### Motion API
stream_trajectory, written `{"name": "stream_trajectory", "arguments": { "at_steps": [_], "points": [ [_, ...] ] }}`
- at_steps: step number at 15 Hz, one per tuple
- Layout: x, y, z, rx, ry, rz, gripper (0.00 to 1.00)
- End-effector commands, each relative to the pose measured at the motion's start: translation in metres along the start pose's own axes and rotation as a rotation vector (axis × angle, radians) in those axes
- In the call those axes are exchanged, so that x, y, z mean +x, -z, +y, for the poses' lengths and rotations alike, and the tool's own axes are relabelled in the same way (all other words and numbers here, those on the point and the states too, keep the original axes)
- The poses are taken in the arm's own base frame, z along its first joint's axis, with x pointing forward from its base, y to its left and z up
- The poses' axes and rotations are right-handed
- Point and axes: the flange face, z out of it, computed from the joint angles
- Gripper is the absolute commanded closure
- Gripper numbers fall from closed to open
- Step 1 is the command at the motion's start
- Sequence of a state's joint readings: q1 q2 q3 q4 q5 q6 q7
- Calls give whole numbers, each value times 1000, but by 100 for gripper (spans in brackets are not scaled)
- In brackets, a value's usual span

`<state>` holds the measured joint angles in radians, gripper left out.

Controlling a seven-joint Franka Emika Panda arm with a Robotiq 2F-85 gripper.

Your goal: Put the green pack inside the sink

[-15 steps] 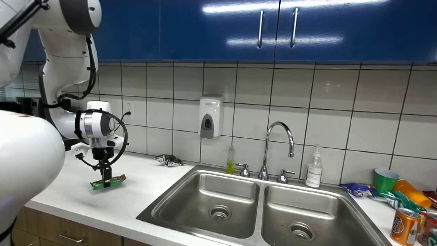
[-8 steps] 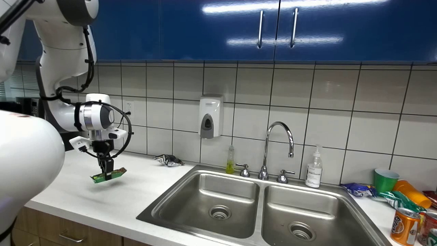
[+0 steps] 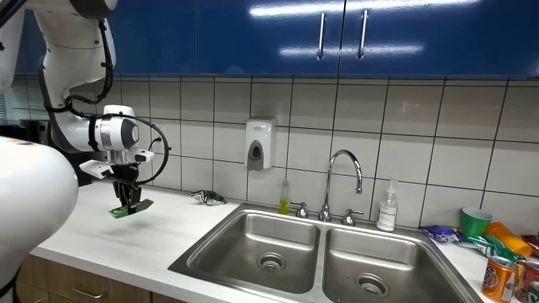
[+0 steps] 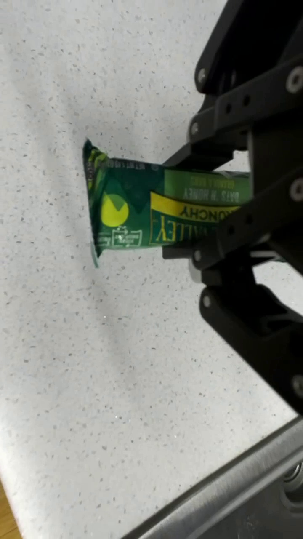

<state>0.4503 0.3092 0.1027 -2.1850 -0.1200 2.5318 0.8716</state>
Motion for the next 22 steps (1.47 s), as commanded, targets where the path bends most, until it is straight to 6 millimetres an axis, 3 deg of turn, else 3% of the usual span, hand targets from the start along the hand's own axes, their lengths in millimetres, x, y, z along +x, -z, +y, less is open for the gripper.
{"name": "stream_trajectory", "arguments": {
  "at_steps": [1,14,22],
  "points": [
    [-7,22,10,5,81,-20,83],
    [-20,62,30,-10,189,-4,83],
    [-14,69,58,-18,128,12,83]
  ]
}}
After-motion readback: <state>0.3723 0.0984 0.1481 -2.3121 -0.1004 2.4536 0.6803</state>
